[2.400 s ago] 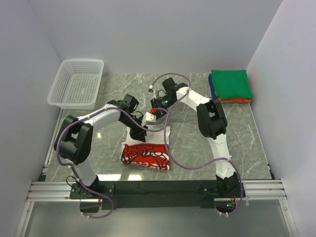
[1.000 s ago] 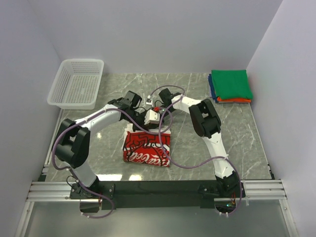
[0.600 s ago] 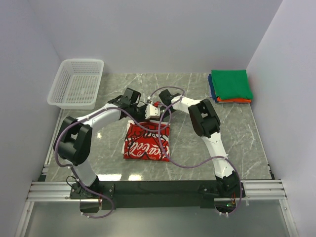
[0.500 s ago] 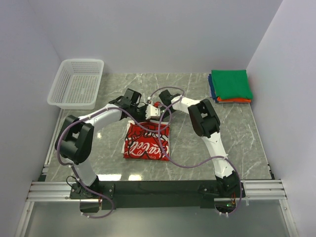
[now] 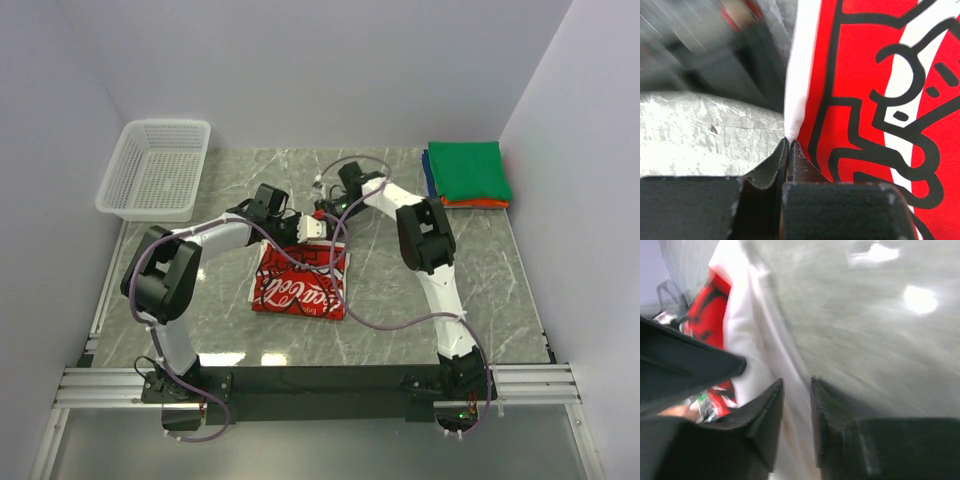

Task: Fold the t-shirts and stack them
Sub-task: Fold the tshirt

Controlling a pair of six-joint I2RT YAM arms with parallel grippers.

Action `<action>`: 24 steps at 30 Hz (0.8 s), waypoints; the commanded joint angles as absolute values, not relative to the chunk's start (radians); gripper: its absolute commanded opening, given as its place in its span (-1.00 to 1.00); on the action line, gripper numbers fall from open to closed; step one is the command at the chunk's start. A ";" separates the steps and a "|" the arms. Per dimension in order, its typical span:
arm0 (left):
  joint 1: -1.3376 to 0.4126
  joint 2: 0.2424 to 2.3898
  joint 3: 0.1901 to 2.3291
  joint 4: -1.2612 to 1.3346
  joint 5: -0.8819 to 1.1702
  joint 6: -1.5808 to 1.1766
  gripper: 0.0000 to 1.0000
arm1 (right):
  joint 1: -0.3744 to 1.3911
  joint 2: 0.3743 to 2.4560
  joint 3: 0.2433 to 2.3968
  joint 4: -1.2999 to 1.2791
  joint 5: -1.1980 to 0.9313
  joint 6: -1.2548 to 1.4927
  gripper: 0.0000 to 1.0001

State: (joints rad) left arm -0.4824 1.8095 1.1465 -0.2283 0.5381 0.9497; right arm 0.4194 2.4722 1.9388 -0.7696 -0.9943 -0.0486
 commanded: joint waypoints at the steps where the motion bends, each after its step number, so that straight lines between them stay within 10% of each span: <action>1: -0.460 1.853 1.158 -0.178 0.517 0.959 -0.99 | 0.328 2.382 2.003 -0.792 -0.750 -0.081 -0.19; 6: -0.427 1.930 1.287 -0.196 0.524 0.899 -0.87 | 0.270 2.269 1.971 -0.802 -0.719 -0.100 -0.17; 14: -0.354 1.862 1.430 -0.420 0.724 0.764 -0.03 | 0.241 2.115 1.726 -0.710 -0.842 -0.088 0.07; 24: -0.141 1.914 1.453 -0.549 0.732 0.385 0.02 | 0.285 2.210 1.772 -0.650 -0.835 -0.034 0.00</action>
State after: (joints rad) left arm -0.1841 1.9068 1.4612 -0.4931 0.7105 0.5453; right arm 0.2611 2.1803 1.7428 -0.6785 -0.8352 -0.0433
